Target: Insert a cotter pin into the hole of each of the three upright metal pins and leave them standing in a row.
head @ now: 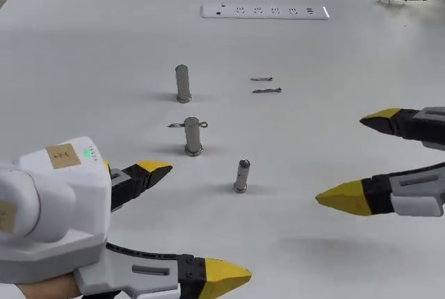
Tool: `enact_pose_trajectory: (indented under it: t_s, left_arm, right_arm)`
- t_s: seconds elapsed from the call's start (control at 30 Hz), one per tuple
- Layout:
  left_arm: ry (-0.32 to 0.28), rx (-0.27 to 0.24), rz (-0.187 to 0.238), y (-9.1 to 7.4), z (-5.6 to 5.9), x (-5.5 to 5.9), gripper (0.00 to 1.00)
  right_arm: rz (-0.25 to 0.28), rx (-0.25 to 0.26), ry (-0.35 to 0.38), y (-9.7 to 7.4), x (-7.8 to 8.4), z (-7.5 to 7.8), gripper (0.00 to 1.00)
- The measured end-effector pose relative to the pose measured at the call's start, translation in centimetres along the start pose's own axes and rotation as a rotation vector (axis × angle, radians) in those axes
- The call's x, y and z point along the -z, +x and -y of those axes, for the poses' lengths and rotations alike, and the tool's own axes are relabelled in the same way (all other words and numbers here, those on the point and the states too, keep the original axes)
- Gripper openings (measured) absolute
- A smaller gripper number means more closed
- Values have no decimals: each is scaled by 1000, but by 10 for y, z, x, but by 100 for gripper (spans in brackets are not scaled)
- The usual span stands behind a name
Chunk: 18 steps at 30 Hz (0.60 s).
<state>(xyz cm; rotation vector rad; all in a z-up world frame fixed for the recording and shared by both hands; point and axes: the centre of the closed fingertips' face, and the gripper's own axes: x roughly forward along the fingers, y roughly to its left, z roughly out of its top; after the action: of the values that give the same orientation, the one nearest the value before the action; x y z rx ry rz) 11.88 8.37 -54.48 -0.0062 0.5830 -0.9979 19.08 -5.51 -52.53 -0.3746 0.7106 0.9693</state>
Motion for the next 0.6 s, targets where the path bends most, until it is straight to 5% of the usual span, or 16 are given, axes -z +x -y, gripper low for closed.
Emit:
enact_pose_trajectory:
  t_s: [0.23,0.33,0.6]
  left_arm:
    - [-17,-48,23,-10,-7,-6,99]
    - [-32,-68,25,-15,-11,-6,99]
    - [-65,-112,38,-26,-19,-8,99]
  right_arm:
    - [-14,-26,-61,13,-24,34,79]
    - [-80,-37,-157,23,-31,50,78]
    - [-138,-128,-268,54,-54,71,76]
